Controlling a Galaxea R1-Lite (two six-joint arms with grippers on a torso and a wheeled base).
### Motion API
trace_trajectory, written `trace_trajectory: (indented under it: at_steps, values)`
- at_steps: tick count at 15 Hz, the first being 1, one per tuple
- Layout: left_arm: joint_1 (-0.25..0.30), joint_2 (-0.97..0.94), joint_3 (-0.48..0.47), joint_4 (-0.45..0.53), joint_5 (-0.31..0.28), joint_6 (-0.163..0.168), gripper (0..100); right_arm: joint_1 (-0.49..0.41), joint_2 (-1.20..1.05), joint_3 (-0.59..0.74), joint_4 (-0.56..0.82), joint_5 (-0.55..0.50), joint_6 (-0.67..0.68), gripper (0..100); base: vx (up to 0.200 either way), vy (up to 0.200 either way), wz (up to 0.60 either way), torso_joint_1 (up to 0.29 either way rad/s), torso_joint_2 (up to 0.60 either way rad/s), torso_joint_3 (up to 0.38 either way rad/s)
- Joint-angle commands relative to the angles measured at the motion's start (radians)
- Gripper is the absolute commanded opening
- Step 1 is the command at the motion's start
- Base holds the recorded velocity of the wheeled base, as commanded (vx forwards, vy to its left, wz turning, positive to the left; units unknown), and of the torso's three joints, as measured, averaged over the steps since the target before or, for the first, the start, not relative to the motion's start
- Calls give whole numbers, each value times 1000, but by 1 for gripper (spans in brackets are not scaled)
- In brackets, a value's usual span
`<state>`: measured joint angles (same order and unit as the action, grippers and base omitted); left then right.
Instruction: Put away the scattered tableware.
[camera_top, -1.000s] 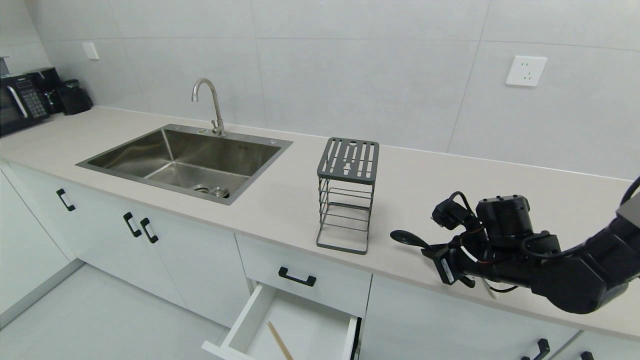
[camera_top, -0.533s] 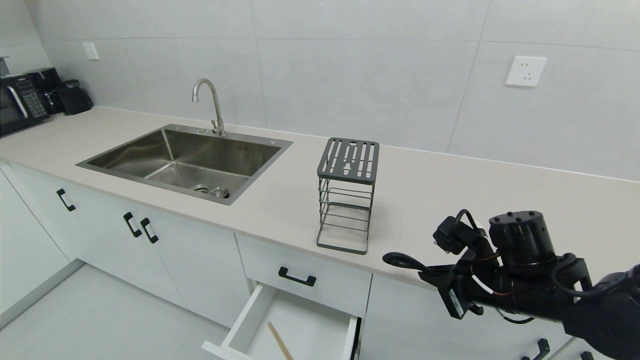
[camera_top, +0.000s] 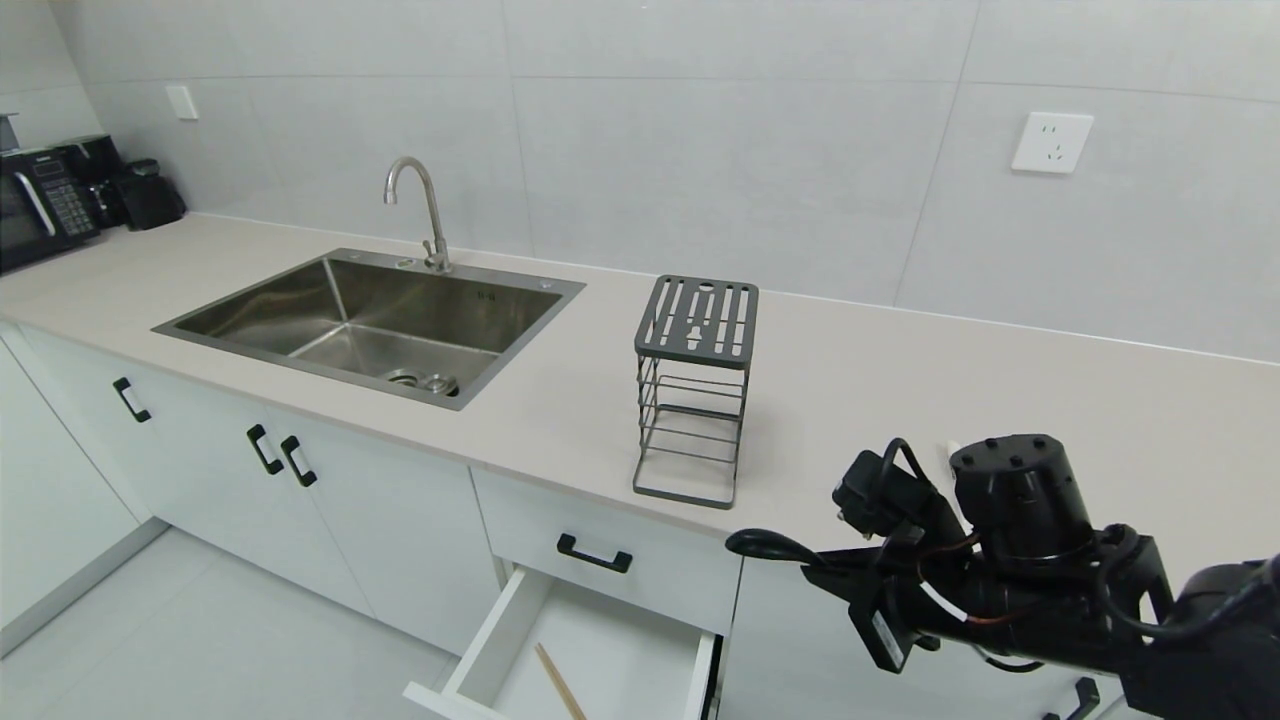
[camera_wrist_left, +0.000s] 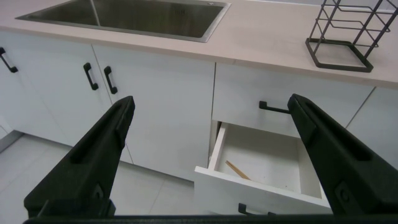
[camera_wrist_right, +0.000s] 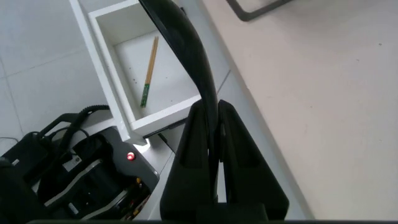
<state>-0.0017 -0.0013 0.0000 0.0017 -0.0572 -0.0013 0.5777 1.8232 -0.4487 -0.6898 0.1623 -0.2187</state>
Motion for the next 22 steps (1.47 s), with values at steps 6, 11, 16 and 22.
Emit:
trace_trajectory:
  at_steps: [6, 11, 16, 22]
  values:
    - [0, 1, 0, 0, -1, 0, 100, 87, 10, -22, -1, 0, -2, 0, 0, 0, 0, 0, 0, 0]
    - [0, 1, 0, 0, 0, 0, 100, 146, 53, -105, -31, 0, 1, 0, 0, 0, 0, 0, 0, 0]
    - [0, 1, 0, 0, -1, 0, 100, 243, 182, -199, -47, -4, 52, 0, 0, 0, 0, 0, 0, 0]
    - [0, 1, 0, 0, -1, 0, 100, 268, 344, -349, -45, 45, 50, 0, 0, 0, 0, 0, 0, 0]
